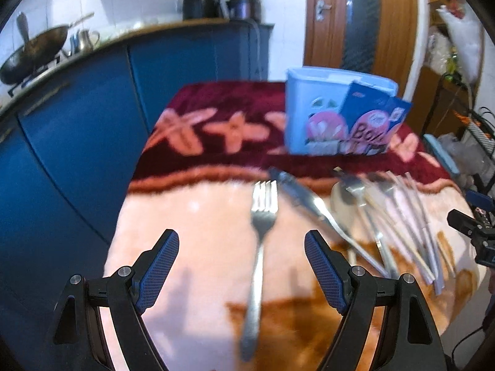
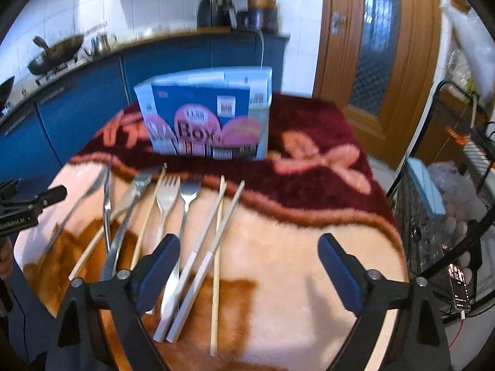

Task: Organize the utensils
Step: 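Lower the left tool onto the silver fork while the right tool lowers onto a white chopstick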

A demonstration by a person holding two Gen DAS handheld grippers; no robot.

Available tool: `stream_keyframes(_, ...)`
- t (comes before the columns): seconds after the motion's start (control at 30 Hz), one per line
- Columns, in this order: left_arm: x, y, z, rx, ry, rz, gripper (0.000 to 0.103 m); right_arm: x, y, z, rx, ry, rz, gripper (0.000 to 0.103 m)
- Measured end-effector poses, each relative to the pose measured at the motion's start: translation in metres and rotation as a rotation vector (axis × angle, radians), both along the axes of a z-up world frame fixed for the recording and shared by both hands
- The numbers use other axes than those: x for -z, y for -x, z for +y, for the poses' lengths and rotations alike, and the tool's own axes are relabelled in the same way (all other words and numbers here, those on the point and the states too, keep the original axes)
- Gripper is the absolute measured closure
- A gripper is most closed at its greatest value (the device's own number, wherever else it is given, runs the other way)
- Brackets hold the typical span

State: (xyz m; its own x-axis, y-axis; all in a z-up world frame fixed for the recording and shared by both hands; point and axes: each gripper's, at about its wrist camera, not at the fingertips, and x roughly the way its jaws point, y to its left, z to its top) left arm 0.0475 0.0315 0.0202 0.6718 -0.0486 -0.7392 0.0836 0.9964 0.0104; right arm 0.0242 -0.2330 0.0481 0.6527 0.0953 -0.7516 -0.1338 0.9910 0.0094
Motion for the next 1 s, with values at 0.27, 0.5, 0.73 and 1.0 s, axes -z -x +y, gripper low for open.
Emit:
stream_keyframes(0.27,0.002,-0.014,0.002,0.056,0.015,0.131,0.024,0.013,-0.034,-0.012,0.006,-0.081,0.194,0.037)
stream_keyframes(0.5,0.017,-0.031,-0.007,0.1,0.045,0.263,0.055,0.022,-0.057,-0.008,-0.012,-0.126,0.293,0.051)
stream_keyframes(0.73,0.028,-0.041,-0.01,0.107,0.051,0.353,0.061,0.028,-0.069,-0.005,-0.014,-0.15,0.349,0.065)
stream_keyframes(1.0,0.029,-0.05,-0.02,0.127,0.018,0.374,0.069,0.032,-0.077,0.001,-0.025,-0.141,0.345,0.075)
